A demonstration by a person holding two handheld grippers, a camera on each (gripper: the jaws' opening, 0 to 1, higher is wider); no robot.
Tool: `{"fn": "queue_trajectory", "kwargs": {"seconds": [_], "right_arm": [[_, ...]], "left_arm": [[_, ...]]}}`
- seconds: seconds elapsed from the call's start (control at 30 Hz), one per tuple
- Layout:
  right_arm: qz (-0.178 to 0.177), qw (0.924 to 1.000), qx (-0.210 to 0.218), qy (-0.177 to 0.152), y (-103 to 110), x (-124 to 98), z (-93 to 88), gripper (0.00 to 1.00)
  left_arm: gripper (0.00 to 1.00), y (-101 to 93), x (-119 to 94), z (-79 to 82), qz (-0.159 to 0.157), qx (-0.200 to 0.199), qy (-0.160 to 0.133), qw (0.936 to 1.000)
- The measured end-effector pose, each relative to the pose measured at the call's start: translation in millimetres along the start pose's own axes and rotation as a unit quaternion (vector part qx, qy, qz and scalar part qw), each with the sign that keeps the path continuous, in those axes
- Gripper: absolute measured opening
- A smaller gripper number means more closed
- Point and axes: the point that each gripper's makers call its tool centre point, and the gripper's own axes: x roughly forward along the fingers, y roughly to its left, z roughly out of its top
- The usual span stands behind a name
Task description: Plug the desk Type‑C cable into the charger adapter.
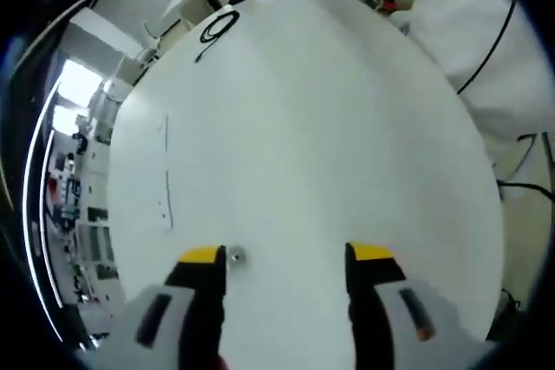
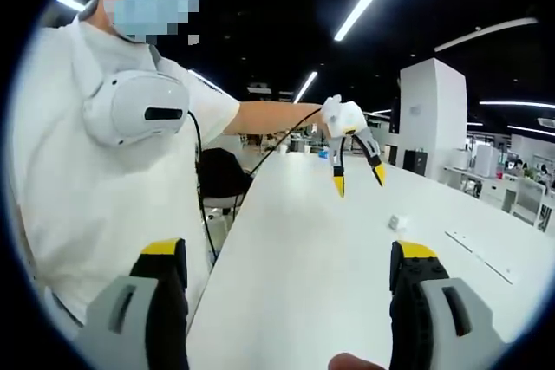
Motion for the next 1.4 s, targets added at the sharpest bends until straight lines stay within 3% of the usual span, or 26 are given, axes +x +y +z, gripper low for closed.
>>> {"fn": "queue_trajectory", "kwargs": {"seconds": [0.13, 0.43, 0.5, 0.67, 1.0, 1.17, 1.4], "right_arm": [[-0.001, 1.0, 0.002, -0.002, -0.9, -0.9, -0.6, 0.99], [-0.004, 1.0, 0.003, -0.001, -2.3, -3.5, -2.4, 0.99], [-0.004, 1.0, 0.004, -0.001, -2.1, -3.6, -2.7, 0.99], [-0.005, 1.0, 0.004, -0.001, -2.7, -5.5, -2.8, 0.99], [-0.007, 1.0, 0.006, 0.0, -2.8, -6.9, -4.6, 0.99], [-0.008, 0.9999, 0.007, 0.0, -3.3, -7.6, -6.6, 0.98], [-0.01, 0.9999, 0.013, 0.001, -5.9, -9.5, -12.0, 0.98]], "left_arm": [[0.56, 11.0, 3.2, -9.9, 0.0, 0.011, 0.008, 0.9999], [0.55, 20.9, 6.1, -12.4, 0.004, 0.035, 0.017, 0.9992], [0.55, 27.5, 6.4, -20.6, 0.016, 0.074, 0.041, 0.9963], [0.52, 30.3, 10.3, -22.9, 0.027, 0.107, 0.053, 0.9925], [0.52, 33.6, 14.4, -23.7, 0.026, 0.123, 0.055, 0.9906], [0.51, 38.7, 24.3, -35.0, 0.035, 0.19, 0.088, 0.9773], [0.5, 49.5, 31.5, -46.4, 0.039, 0.209, 0.097, 0.9724]]}}
